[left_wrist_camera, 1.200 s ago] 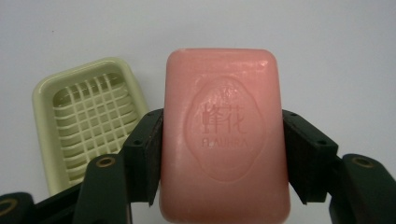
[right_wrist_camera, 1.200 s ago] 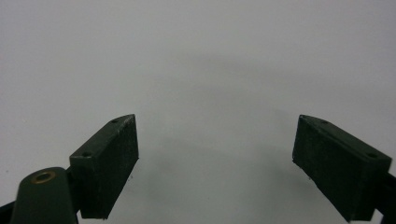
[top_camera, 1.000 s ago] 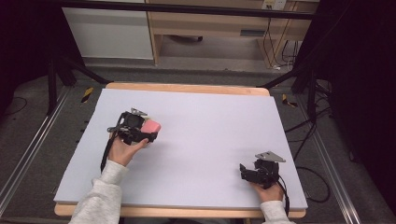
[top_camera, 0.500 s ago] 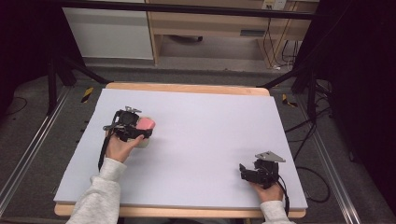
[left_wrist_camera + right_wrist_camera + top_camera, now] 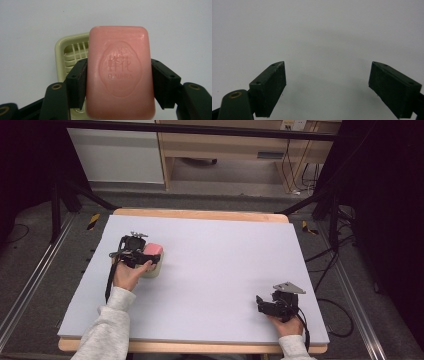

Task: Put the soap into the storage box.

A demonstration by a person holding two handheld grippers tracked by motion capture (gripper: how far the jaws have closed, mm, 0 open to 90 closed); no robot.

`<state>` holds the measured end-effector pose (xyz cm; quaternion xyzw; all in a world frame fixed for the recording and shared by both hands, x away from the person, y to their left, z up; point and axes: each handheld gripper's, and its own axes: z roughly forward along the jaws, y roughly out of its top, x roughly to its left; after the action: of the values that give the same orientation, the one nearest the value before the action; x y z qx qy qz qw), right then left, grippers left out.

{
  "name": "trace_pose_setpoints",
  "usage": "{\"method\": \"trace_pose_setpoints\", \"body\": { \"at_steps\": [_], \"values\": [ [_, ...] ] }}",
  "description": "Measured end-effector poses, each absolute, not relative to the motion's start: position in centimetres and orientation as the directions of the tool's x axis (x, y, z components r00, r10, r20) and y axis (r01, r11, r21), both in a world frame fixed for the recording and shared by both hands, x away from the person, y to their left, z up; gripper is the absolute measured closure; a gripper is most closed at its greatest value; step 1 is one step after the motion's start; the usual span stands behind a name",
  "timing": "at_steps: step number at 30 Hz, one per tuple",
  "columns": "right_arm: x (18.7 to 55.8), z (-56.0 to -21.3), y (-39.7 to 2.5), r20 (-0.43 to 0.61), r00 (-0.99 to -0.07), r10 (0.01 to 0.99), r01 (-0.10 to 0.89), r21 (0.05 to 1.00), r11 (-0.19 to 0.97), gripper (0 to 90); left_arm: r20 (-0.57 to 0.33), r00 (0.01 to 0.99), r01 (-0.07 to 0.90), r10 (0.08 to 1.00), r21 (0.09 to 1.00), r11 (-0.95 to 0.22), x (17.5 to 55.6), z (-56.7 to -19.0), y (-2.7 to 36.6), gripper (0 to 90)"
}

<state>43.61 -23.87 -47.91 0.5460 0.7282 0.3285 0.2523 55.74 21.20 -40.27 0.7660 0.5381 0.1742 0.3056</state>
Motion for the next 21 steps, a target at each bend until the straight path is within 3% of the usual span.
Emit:
{"method": "trace_pose_setpoints", "body": {
  "at_steps": [21],
  "values": [
    [43.6,-47.9,-23.9,-0.006,-0.275,0.961,0.629,0.755,0.185,14.6,-0.065,0.303,0.739,0.951,0.645,-0.192,57.3,-42.3,21.9,37.3]
  ]
}}
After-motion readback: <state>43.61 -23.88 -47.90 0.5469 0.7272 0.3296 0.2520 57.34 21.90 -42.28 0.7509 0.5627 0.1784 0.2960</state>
